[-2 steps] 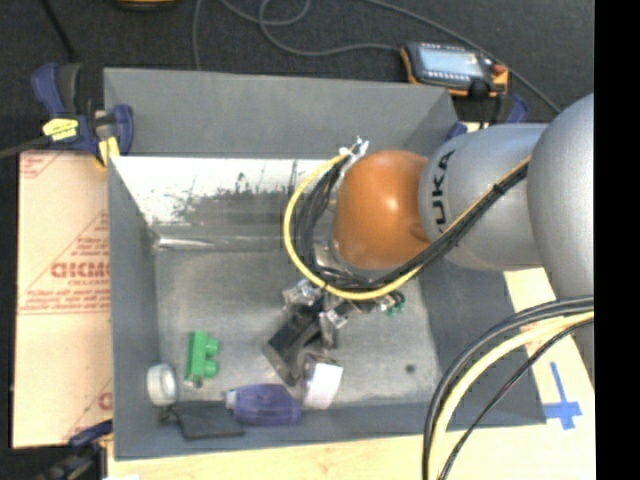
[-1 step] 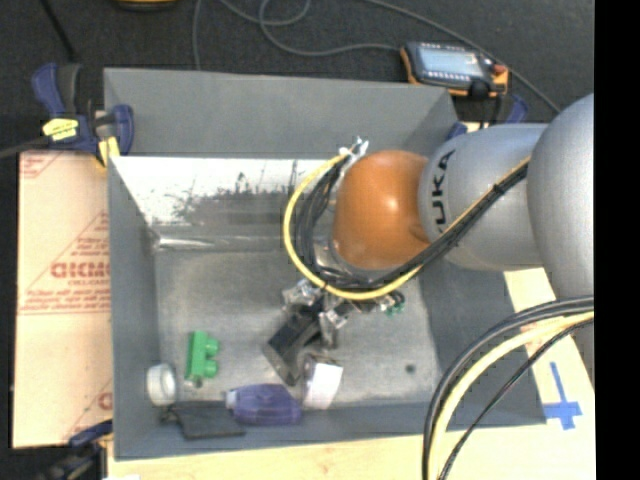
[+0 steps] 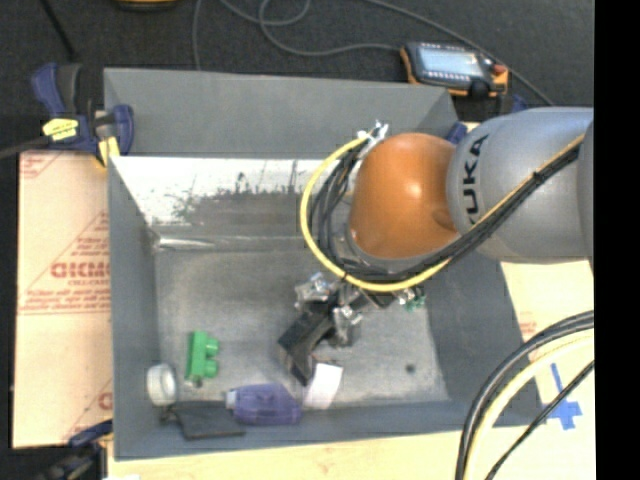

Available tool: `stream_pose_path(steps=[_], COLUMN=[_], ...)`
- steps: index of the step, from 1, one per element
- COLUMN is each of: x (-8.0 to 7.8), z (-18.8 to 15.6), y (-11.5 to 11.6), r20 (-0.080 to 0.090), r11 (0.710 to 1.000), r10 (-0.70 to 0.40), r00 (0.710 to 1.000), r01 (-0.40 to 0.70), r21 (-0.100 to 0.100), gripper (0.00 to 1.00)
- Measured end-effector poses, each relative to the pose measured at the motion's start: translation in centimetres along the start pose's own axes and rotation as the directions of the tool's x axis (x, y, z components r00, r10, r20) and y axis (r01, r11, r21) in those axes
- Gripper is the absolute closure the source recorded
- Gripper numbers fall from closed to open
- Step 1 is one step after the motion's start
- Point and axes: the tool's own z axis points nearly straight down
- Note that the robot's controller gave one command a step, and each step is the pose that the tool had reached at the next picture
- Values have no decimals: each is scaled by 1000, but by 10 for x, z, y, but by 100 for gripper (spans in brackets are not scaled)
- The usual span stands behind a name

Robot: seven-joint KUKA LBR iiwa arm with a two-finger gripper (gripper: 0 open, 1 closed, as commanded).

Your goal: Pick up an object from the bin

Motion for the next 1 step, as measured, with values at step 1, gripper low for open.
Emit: stream_pose_path(steps=[1], x=[19], z=[-17], y=[-18], r20=[21], r11=[1000], r10=[-20], r00=[1000], r01=[20], r21=[12], gripper=[100])
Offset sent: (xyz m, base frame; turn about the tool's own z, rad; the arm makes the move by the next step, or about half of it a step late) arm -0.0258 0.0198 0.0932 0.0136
